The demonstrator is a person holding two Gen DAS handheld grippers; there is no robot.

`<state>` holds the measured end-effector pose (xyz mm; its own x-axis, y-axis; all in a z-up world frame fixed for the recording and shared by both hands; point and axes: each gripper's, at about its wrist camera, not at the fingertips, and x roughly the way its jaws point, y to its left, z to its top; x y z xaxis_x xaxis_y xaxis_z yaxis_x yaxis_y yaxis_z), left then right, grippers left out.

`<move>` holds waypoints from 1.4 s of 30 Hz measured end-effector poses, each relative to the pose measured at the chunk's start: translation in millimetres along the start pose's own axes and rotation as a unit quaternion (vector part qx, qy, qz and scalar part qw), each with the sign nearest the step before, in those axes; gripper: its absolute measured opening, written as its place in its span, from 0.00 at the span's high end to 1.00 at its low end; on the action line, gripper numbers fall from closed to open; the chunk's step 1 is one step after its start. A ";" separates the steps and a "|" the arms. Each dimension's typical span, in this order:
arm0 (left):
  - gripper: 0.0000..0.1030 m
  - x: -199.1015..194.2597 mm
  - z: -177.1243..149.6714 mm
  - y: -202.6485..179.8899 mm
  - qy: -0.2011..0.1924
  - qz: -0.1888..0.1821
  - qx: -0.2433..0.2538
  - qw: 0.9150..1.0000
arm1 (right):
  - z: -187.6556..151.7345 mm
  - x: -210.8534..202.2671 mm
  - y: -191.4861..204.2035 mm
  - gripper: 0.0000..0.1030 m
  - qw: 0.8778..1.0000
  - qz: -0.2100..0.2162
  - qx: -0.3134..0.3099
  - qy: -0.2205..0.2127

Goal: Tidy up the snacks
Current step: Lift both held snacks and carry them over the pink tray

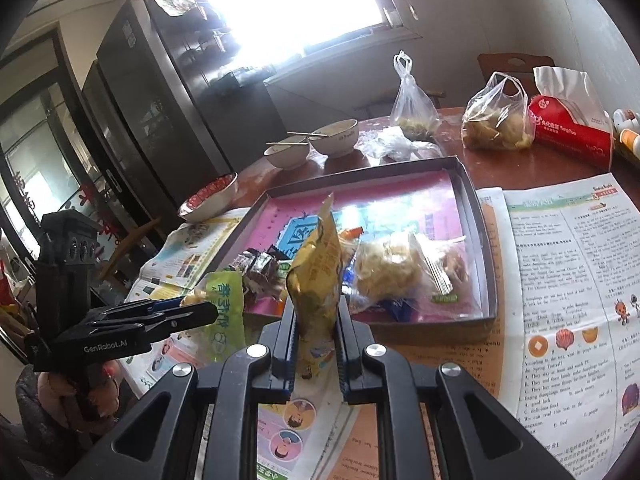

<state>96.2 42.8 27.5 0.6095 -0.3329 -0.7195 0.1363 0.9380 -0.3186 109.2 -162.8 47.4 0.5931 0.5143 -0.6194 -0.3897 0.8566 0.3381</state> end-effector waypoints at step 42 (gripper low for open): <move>0.60 27.5 45.4 30.6 0.013 0.033 -0.031 0.999 | 49.9 65.6 -16.2 0.84 0.999 0.007 0.029 0.036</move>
<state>152.7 66.7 26.0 0.5944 -0.2740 -0.7560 0.0472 0.9504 -0.3073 189.6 -140.9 36.7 0.5346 0.5236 -0.6633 -0.3546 0.8515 0.3864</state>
